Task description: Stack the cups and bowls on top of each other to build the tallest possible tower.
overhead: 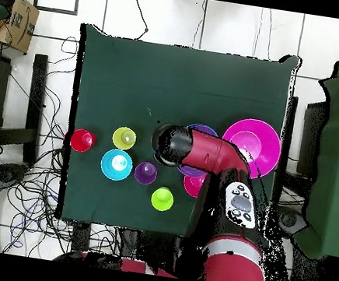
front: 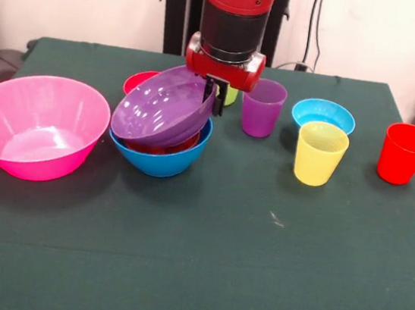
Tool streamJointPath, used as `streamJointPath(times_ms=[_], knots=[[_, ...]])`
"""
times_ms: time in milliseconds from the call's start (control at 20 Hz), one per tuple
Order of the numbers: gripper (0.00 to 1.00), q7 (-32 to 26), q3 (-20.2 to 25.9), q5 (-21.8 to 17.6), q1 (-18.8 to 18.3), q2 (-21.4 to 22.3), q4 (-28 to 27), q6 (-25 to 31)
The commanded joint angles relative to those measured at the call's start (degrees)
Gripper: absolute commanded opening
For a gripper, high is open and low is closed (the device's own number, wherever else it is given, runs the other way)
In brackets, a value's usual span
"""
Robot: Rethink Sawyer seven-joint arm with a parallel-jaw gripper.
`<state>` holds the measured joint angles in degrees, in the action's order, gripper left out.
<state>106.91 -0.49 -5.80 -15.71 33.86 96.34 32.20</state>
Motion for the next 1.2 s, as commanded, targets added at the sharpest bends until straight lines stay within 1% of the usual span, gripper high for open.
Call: streamJointPath(times_ms=[50,700,750,1200], knots=[[0.0,2.1,3.2,-1.5,-0.6,-1.4,-2.6,0.0],[0.0,3.9,2.1,-1.5,0.3,-2.4,-3.2,-1.6],[1.0,4.0,2.0,-1.5,0.4,-2.5,-3.3,-1.5],[1.0,4.4,1.7,-1.5,0.8,-2.6,-3.7,-1.6]])
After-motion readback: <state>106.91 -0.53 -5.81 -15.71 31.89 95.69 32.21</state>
